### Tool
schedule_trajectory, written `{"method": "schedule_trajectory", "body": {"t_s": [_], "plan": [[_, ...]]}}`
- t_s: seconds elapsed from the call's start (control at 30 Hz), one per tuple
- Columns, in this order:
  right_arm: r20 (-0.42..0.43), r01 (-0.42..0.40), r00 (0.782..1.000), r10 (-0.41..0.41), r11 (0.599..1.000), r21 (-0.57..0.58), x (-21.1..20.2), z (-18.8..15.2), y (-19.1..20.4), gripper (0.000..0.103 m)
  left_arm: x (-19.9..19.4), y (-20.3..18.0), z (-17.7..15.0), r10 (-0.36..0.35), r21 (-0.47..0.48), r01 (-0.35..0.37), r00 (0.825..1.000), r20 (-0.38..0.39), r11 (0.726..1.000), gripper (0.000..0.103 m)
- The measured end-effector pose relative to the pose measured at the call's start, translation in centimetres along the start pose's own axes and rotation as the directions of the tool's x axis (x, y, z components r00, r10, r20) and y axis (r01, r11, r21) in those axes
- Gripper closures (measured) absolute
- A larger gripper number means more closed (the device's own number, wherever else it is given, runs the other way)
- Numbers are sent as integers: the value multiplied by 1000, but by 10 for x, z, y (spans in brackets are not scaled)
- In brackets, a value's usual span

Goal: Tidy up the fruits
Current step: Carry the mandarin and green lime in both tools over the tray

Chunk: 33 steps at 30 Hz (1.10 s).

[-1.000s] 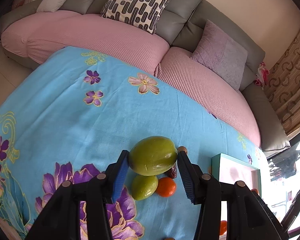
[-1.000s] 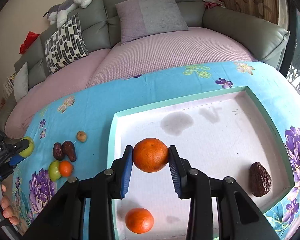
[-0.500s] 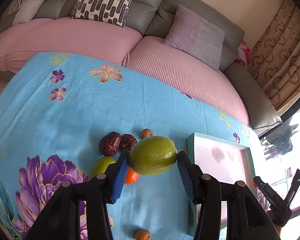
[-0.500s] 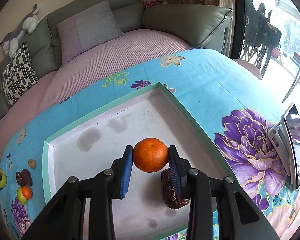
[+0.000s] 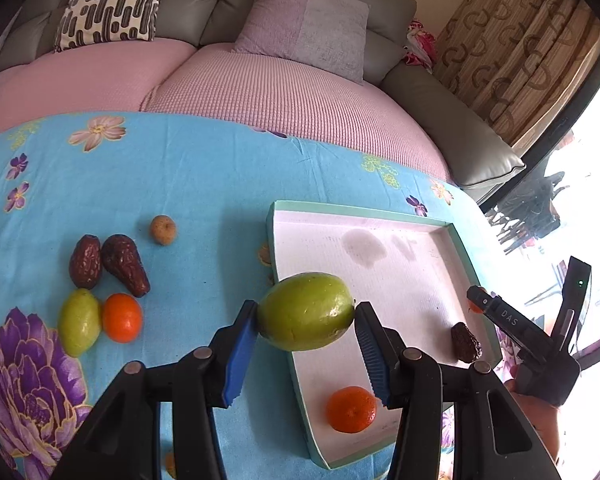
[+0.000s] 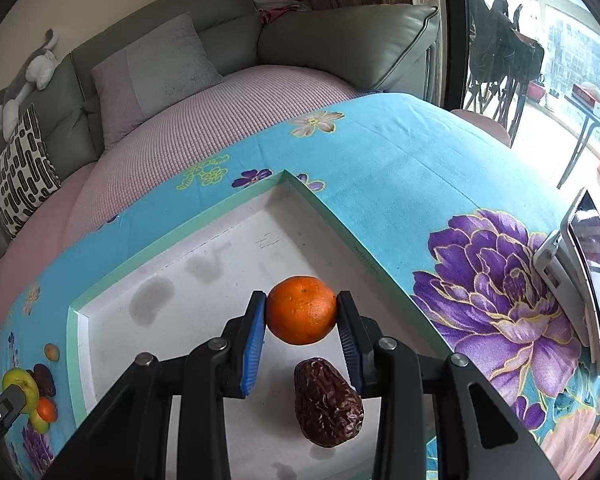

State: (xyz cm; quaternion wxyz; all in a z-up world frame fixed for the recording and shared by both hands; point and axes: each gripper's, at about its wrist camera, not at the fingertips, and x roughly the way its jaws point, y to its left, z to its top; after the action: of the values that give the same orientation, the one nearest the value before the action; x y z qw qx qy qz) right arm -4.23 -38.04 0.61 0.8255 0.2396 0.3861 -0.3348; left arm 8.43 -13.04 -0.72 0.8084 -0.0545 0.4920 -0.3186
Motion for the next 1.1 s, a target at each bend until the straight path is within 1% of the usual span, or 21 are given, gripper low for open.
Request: {"method": "schedule_trajectory", "body": {"t_s": [0.1, 0.3, 0.6, 0.97, 1.1], "plan": [[-15, 20, 1000, -19, 1000, 8, 5, -2, -4, 66, 11, -4, -3, -20, 10, 20, 1000, -22, 1000, 51], [-38, 30, 999, -29, 999, 28, 15, -6, -9, 66, 24, -10, -9, -35, 24, 36, 999, -42, 999, 51], [-56, 35, 998, -33, 999, 32, 22, -9, -11, 66, 44, -28, -17, -15, 107, 24, 997, -81, 994, 51], [-62, 40, 997, -38, 999, 24, 26, -10, -10, 66, 57, -33, -24, 8, 143, 9, 993, -117, 990, 51], [-62, 44, 997, -42, 999, 19, 26, -10, -9, 66, 62, -38, -27, 15, 160, 9, 990, -144, 987, 51]]}}
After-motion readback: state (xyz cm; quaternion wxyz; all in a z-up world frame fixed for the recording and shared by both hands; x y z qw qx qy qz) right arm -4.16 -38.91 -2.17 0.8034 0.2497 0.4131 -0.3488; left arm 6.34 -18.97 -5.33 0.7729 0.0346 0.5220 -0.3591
